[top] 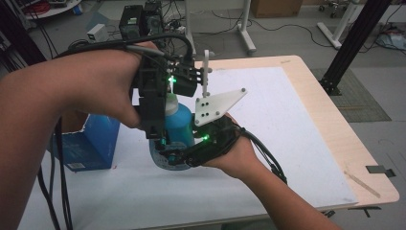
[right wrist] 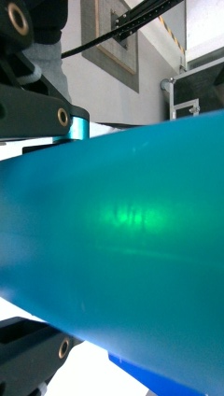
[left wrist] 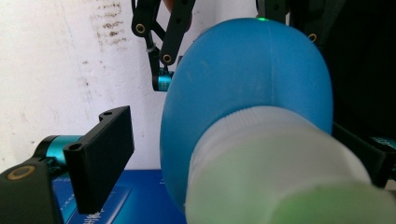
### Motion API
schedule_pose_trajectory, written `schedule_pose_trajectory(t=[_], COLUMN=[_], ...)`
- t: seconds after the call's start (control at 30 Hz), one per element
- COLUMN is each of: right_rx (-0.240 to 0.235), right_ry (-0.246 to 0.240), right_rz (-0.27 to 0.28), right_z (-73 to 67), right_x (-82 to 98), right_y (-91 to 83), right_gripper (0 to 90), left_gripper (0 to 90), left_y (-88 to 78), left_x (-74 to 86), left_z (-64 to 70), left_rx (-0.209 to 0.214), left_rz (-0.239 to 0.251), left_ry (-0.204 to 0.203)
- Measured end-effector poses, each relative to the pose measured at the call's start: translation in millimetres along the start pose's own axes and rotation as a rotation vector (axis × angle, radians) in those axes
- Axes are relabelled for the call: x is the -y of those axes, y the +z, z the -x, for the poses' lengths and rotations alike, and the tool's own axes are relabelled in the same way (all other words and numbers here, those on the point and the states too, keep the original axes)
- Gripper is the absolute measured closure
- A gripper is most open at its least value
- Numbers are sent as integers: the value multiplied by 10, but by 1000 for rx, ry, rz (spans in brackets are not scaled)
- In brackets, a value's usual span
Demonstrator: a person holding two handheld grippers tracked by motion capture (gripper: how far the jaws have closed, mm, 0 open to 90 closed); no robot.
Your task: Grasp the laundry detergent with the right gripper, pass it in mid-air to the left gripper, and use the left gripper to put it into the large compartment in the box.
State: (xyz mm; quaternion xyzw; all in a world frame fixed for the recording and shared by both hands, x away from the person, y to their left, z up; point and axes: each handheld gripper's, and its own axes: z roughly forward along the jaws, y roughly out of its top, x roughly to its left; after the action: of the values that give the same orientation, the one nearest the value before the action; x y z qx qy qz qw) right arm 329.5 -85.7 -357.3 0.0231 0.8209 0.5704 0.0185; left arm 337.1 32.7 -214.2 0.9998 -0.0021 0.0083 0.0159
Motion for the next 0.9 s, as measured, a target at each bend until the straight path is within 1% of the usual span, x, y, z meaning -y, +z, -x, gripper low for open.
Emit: schedule_pose_trajectory(t=[0.1, 0.17, 0.23, 0.3, 0.37, 0.4, 0.47, 0.53, 0.57, 0.63, 0.7, 0.83, 0.9], right_rx=[-3, -4, -5, -5, 2, 5, 8, 9, 7, 4, 2, -2, -1], right_ry=[2, 1, 1, 7, -1, 1, 7, 4, 2, 2, 4, 9, 7], right_rz=[3, 3, 4, 5, 7, 10, 17, 16, 15, 8, 4, 4, 6], right_z=[3, 5, 6, 9, 13, 13, 15, 15, 16, 11, 4, -3, -1], right_x=[2, 2, 0, -4, -6, -7, -8, -11, -9, -7, -6, -7, -11], right_y=[6, 9, 7, 0, -8, -15, -25, -22, -17, -9, 0, 15, 16], right_gripper=[453, 453, 453, 453, 452, 453, 453, 453, 453, 453, 453, 453, 453], left_gripper=[130, 160, 165, 177, 187, 207, 210, 231, 233, 235, 263, 263, 263], left_y=[5, 3, 6, 4, 4, 3, 4, -2, -1, -2, -5, -14, -14], left_x=[-10, -17, -21, -28, -29, -29, -30, -32, -30, -30, -32, -28, -22], left_z=[5, 7, 13, 14, 16, 15, 14, 13, 14, 14, 16, 14, 13], left_rx=[-2, -1, -3, -5, -4, -3, -2, -2, -4, 0, 2, -10, -7], left_rz=[-9, -10, -8, -16, -17, -16, -16, -16, -8, -8, -10, -6, -12], left_ry=[0, 6, 11, 14, 11, 10, 9, 13, 13, 13, 15, 16, 11])
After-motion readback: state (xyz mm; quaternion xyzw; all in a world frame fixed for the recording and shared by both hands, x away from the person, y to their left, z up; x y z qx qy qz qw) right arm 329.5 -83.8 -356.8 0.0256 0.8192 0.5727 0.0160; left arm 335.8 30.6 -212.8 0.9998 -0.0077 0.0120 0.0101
